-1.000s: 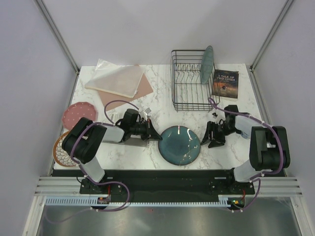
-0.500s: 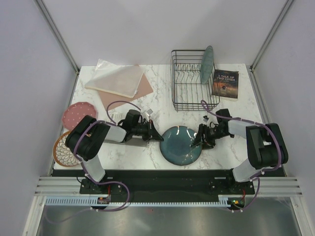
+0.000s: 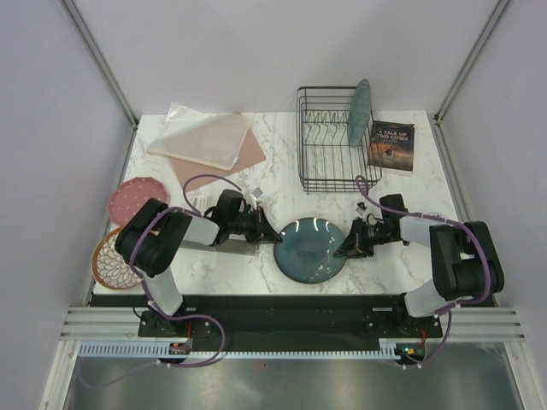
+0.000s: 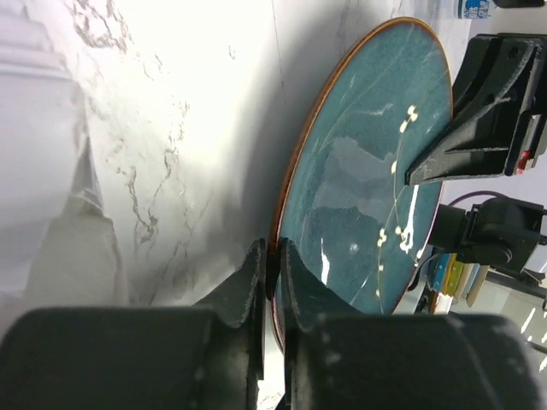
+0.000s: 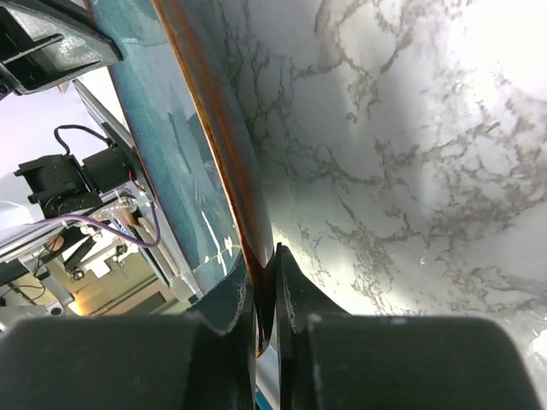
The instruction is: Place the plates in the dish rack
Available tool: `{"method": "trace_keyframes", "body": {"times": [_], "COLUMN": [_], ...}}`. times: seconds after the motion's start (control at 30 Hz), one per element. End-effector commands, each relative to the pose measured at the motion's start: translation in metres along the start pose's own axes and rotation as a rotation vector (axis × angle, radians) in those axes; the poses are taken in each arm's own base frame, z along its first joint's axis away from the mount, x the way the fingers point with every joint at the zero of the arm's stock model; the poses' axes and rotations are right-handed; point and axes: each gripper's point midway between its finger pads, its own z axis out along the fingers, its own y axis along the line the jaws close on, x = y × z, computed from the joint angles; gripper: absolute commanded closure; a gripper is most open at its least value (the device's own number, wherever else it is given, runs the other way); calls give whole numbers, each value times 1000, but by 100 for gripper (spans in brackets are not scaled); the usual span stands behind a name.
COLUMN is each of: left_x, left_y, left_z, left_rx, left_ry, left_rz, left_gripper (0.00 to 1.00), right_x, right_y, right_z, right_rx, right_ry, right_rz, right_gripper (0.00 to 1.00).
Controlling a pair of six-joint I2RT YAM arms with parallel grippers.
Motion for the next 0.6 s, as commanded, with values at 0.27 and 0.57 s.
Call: {"method": "trace_keyframes", "body": {"times": [0.27,0.57], "left_x": [-53,-116], "left_y": [-57,-86], "left_z": [-73,-146], "left_rx": [1,-178], "left_ry": [-52,-320], "left_rz": [237,532], "left_gripper": [44,0], "right_x": [-45,-90], "right_y": [102,187], "right_z": [-55,-96], "right_rx": [-107,-99], "right_ry": [-123,-180], "right_rz": [-343,-600], "right_gripper": [100,100]}}
